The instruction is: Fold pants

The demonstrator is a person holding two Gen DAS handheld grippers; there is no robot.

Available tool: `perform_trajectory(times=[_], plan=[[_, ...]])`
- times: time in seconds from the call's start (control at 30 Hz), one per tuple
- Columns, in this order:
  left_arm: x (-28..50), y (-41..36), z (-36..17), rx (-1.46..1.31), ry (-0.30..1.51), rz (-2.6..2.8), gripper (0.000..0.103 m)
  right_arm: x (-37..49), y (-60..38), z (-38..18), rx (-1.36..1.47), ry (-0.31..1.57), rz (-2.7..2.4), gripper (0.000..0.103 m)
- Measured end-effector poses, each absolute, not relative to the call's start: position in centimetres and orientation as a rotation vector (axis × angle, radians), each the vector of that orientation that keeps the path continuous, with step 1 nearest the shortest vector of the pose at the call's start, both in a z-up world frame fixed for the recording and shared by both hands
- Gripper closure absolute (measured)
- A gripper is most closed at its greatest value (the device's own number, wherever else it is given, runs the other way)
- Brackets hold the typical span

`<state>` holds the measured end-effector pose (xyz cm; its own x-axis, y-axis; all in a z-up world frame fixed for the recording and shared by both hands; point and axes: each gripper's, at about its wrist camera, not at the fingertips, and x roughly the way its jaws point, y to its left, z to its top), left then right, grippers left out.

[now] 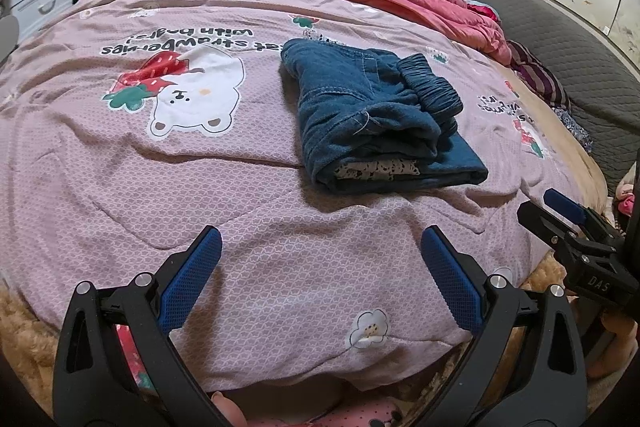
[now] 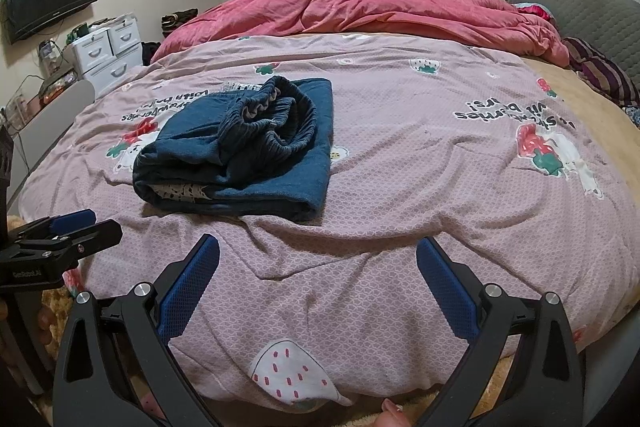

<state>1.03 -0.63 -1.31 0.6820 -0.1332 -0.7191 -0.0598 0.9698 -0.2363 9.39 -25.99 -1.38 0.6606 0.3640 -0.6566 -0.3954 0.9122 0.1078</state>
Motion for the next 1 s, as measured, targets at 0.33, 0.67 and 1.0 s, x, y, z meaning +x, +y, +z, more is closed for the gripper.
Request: perform_trajectory(times=[0.33,0.67,1.0], plan=[[1.06,-0.62,-1.29,-0.249,0.826,-0.041,0.009,9.36,-26.04,-1.18,-0.045,0.732,0.430,0.005],[0.92,-0.80,-1.10,-0.241,0.820,-0.048,0.009,9.36,-25.99,-1.11,-0.047,0.737,0.429,0.005],[1.00,-1.36,-0.83,-0.206,0.820,-0.057,0.009,9.75,-25.85,-1.75,-0.058,0.751,0.431,0.005]])
